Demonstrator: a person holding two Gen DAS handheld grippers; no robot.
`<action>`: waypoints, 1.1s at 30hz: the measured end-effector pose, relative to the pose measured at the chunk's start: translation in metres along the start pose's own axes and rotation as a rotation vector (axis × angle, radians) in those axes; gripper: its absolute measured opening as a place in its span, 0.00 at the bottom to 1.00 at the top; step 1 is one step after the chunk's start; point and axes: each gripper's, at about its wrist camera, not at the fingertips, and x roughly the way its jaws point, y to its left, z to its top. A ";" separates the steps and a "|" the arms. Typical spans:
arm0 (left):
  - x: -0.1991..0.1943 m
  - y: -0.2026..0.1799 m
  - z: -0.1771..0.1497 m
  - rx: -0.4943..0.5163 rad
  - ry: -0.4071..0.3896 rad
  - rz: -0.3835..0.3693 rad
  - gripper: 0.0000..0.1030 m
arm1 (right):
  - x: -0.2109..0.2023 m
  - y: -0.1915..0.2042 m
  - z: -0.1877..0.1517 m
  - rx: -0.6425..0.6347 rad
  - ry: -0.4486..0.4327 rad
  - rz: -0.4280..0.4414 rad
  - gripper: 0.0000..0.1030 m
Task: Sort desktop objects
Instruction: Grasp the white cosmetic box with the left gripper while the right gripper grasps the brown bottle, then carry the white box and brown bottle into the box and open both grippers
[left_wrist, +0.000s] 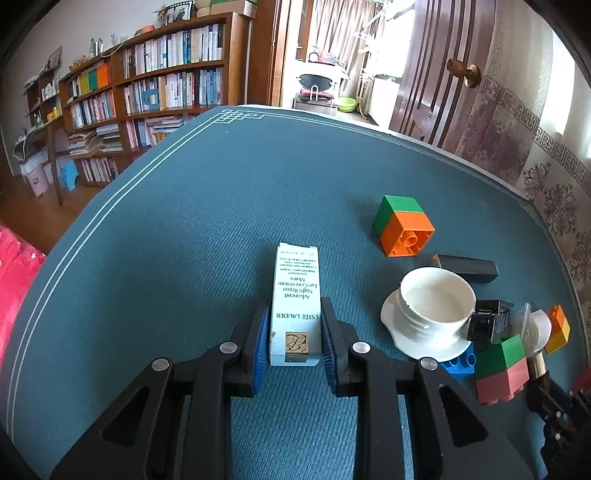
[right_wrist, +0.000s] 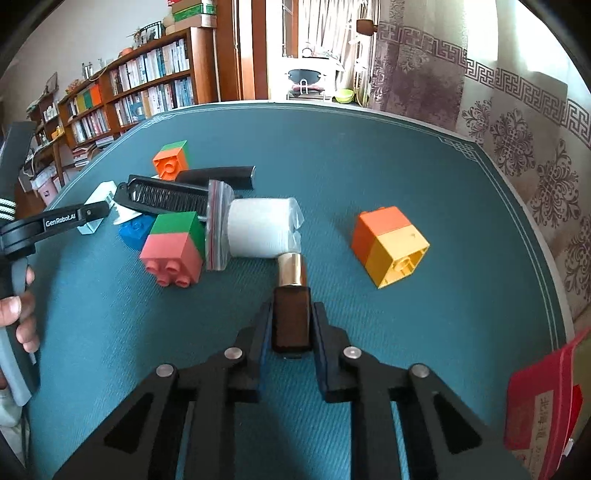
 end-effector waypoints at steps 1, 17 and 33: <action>-0.001 0.001 -0.001 0.002 0.001 -0.003 0.26 | -0.002 -0.001 -0.001 0.007 0.002 0.007 0.21; -0.071 -0.020 -0.016 0.074 -0.065 -0.080 0.25 | -0.074 -0.021 -0.026 0.123 -0.082 0.063 0.21; -0.138 -0.157 -0.052 0.356 -0.081 -0.307 0.25 | -0.157 -0.104 -0.080 0.307 -0.206 -0.076 0.21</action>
